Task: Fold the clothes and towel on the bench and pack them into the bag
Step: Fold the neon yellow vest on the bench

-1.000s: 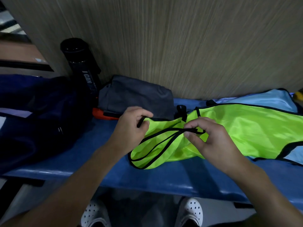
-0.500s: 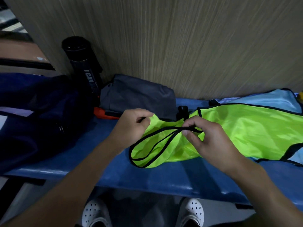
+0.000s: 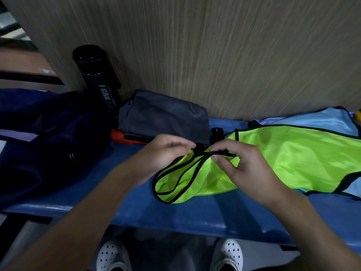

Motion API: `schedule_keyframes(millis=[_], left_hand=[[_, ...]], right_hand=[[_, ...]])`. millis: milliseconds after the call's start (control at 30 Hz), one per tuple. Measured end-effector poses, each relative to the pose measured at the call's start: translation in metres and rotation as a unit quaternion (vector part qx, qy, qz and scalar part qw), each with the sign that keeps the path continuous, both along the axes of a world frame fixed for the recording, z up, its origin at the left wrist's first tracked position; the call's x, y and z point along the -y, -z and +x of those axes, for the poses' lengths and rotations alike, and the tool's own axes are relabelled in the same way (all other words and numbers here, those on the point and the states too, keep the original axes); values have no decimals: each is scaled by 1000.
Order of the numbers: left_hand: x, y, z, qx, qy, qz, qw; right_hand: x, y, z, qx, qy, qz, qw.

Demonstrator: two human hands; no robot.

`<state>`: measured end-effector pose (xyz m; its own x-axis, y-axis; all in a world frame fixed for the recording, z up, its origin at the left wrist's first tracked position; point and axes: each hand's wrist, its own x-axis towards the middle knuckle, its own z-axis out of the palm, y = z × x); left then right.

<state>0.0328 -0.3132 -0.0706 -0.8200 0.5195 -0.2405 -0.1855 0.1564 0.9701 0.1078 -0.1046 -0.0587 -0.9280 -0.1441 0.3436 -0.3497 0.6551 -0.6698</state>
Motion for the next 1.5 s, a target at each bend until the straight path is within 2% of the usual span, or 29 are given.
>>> schedule_keyframes(millis=[333, 500, 733, 833, 967, 1167, 1267, 1400, 1500], left_hand=[[-7, 4, -5, 2, 20, -46, 999], [-2, -8, 0, -148, -56, 60, 986], [1, -14, 13, -267, -68, 85, 957], [1, -13, 14, -291, -65, 66, 952], [2, -11, 11, -284, -81, 41, 955], [4, -13, 12, -273, -123, 61, 952], [14, -11, 9, -274, -164, 4, 947], [36, -7, 4, -242, -228, -125, 935], [57, 2, -4, -228, -245, -188, 923]], right_hand=[[2, 1, -2, 8, 1, 4, 1000], [4, -2, -2, -28, 12, -21, 999], [10, -24, -16, -141, 4, -31, 989], [12, -28, -20, -121, -12, -40, 992], [20, -28, -24, -55, -31, -114, 991], [38, -23, -34, -61, -23, -151, 986], [42, -16, -39, -72, 6, -108, 991], [40, -8, -36, -108, 39, 16, 993], [42, 2, -30, -72, -6, 12, 997]])
